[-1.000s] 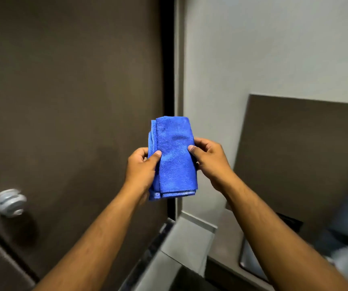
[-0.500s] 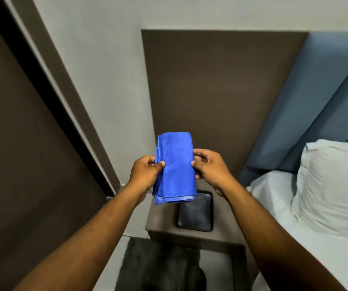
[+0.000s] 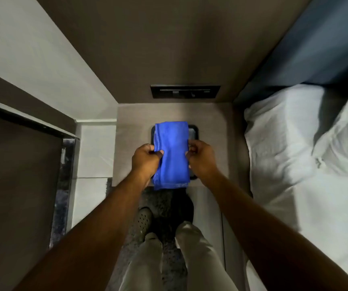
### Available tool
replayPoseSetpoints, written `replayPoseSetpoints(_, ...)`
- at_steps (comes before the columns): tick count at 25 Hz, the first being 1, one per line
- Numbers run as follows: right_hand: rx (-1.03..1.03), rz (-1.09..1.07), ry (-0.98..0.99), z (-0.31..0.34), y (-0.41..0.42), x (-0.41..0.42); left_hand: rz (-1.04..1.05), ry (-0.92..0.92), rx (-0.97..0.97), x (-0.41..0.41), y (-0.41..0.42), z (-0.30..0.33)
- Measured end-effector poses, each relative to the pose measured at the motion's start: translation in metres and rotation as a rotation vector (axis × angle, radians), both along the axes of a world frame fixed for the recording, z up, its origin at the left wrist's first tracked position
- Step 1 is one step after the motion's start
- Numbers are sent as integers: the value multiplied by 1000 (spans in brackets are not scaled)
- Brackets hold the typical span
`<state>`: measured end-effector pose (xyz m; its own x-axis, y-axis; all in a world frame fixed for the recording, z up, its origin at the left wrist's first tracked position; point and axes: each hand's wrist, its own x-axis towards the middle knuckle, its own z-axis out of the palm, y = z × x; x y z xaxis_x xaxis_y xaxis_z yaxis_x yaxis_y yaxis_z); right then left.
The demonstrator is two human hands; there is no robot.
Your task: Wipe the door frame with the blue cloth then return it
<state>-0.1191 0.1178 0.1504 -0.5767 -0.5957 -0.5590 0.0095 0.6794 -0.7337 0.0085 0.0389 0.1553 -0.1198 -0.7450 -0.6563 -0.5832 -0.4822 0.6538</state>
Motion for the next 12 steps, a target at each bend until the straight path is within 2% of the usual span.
replayPoseSetpoints(6,82,49,85,-143,-22,-16,-138,-122,-32,-25,-19,-152)
replayPoseSetpoints(10,121,114,172,-189,-32,-19,-256,-160,-75,-20,-28,-198)
replayPoseSetpoints(12,178,184,225,-189,-29,-15,-304,-202,-111,-10,-30,-192)
